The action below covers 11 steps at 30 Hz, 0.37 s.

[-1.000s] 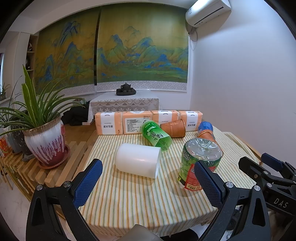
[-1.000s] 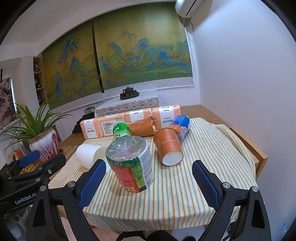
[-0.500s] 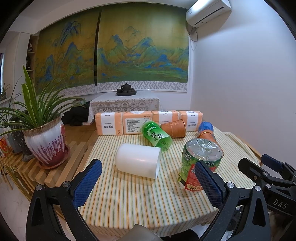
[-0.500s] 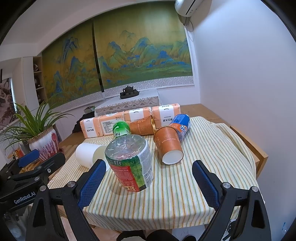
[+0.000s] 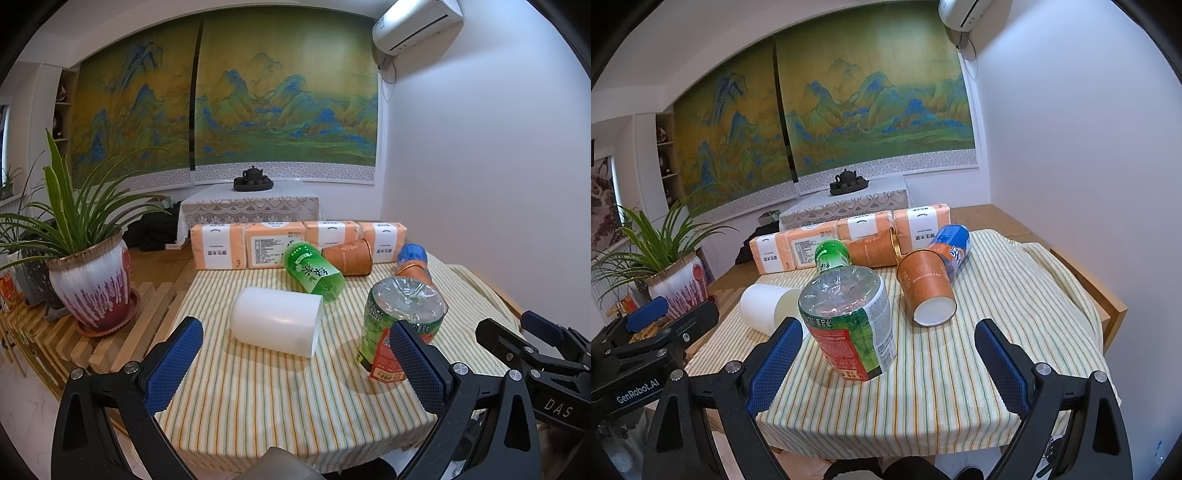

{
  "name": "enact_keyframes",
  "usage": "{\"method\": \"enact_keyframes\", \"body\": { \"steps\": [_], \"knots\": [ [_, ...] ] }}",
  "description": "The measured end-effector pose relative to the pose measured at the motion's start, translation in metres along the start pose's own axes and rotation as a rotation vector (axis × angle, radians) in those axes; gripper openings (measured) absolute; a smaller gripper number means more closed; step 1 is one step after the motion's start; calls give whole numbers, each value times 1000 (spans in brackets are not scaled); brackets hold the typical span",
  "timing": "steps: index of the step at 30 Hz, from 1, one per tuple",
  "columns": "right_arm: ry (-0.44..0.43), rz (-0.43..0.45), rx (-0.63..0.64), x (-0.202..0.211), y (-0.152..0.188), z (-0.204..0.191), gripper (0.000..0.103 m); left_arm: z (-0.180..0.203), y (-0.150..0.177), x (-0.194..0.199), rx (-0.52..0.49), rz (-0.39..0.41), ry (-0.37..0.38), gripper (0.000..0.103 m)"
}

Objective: Flip cup upside down

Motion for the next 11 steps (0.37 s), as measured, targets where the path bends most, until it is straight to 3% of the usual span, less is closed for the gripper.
{"method": "enact_keyframes", "body": {
  "steps": [11],
  "knots": [
    [2, -5, -2, -2, 3, 0, 92, 0, -1, -1, -20, 13, -15, 102]
  ]
}}
Point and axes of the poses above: each gripper's, at about its wrist camera, not at the fingertips, and x roughly against the way its jaws point, z to its right, y to its underside, the point moved 3 cm from there along -x, roughly the way its jaws point
